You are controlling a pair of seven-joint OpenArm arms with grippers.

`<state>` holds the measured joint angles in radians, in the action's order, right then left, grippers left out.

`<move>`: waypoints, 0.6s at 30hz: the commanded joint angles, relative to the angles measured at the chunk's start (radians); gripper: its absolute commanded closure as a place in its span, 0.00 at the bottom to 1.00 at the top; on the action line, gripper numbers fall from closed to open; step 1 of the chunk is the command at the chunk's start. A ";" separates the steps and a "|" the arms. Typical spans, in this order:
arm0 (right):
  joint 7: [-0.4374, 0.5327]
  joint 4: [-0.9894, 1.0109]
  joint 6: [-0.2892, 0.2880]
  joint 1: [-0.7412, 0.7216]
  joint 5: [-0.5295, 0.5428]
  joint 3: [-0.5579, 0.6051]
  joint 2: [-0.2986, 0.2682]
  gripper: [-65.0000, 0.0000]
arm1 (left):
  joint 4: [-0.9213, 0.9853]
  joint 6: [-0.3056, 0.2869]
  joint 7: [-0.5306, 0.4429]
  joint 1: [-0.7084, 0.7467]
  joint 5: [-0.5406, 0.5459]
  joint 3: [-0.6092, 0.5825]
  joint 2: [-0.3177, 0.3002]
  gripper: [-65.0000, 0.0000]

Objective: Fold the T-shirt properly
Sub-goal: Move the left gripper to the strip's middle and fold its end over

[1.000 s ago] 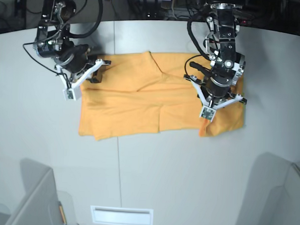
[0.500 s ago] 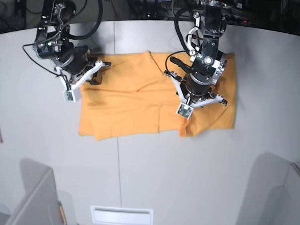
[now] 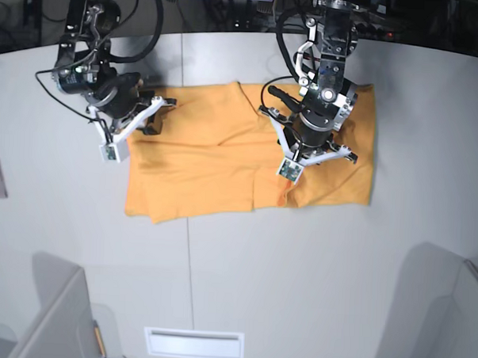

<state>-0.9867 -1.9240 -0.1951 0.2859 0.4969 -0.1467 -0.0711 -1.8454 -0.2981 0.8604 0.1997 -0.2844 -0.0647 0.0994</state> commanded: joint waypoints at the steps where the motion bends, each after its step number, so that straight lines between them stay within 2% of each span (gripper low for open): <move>1: 0.018 -0.015 -0.005 -0.009 0.015 -0.004 -0.005 1.00 | -0.018 0.004 -0.017 -0.012 -0.002 -0.008 0.006 1.00; 15: 0.018 -0.015 -0.005 -0.009 0.015 -0.004 -0.005 1.00 | -0.017 0.004 -0.017 -0.015 0.006 -0.010 0.004 1.00; 16: 0.018 -0.015 -0.005 -0.009 0.015 -0.004 -0.005 1.00 | -0.017 0.004 -0.017 -0.013 0.006 -0.010 0.004 0.94; 18: 0.018 -0.015 -0.005 -0.007 0.015 -0.004 -0.005 1.00 | -0.017 0.004 -0.017 -0.010 0.006 -0.011 0.004 0.72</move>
<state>-0.9867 -1.9240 -0.1951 0.2859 0.4969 -0.1467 -0.0711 -1.8454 -0.2977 0.8616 0.1955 -0.2836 -0.0723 0.0978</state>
